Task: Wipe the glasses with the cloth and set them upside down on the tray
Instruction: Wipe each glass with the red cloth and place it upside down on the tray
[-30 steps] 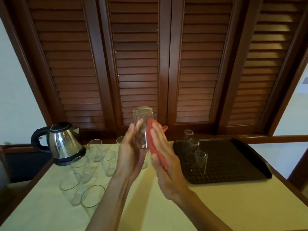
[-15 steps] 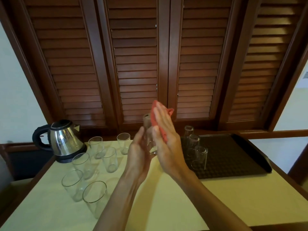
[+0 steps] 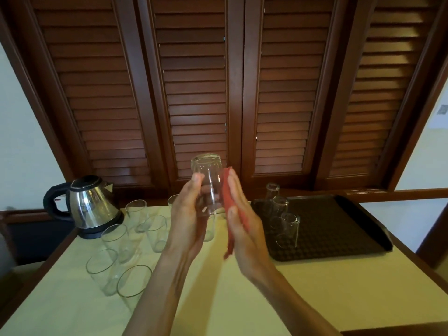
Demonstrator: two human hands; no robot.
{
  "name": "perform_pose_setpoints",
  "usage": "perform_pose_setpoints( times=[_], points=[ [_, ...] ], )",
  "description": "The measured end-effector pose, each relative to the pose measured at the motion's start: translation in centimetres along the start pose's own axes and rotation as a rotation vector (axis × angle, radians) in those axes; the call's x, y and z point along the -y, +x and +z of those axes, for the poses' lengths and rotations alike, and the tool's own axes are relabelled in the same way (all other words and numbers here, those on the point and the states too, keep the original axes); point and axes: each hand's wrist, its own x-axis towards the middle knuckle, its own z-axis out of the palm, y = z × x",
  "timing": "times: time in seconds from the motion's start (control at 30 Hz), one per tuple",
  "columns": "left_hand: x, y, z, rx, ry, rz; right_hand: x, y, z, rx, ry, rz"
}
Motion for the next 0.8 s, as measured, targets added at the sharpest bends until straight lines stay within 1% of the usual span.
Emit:
perform_pose_setpoints(
  times=[0.03,0.07,0.1,0.13,0.2,0.27,0.3,0.37,0.43,0.47,0.53,0.6,0.67,0.73,0.8],
  points=[
    [0.5,-0.2,0.0,0.003,0.026,-0.008,0.2,0.8,-0.3,-0.055,0.081,0.08],
    [1.0,-0.5,0.1,0.008,0.049,-0.035,0.6,1.7,-0.5,-0.099,0.098,0.108],
    [1.3,-0.7,0.4,0.023,0.049,-0.072,1.0,2.5,-0.6,-0.115,0.053,0.089],
    [1.3,-0.6,0.5,0.017,0.031,-0.113,1.4,2.8,-0.3,-0.099,-0.02,0.041],
    [0.7,-0.2,0.5,-0.001,-0.043,-0.168,1.1,1.9,0.3,-0.012,-0.175,-0.101],
    [0.0,0.4,0.2,0.026,-0.03,-0.134,0.1,0.5,0.1,0.05,-0.22,-0.167],
    [0.0,0.5,0.0,0.055,0.008,-0.107,-0.2,0.4,-0.1,0.049,-0.171,-0.134],
    [0.7,0.0,0.2,0.111,0.097,-0.077,-0.1,1.8,-0.4,-0.063,-0.032,-0.007],
    [1.1,-0.5,0.7,0.138,0.176,-0.063,0.5,3.0,-0.5,-0.181,-0.056,-0.026],
    [1.1,-0.4,0.8,0.131,0.196,-0.055,0.6,3.0,-0.3,-0.19,-0.075,-0.066],
    [0.5,0.0,0.5,0.07,0.16,-0.026,0.3,1.5,0.2,-0.117,-0.091,-0.098],
    [-0.2,0.5,0.0,0.026,0.145,0.011,-0.3,-0.3,0.5,-0.029,-0.153,-0.082],
    [0.1,0.3,-0.1,0.043,0.187,0.023,-0.8,0.3,0.1,-0.051,-0.133,-0.027],
    [0.8,-0.6,0.5,0.08,0.199,-0.032,-0.1,2.2,-0.5,-0.107,-0.072,0.049],
    [1.1,-0.8,0.5,0.077,0.154,-0.094,0.4,2.6,-0.3,-0.094,-0.148,0.031]
  ],
)
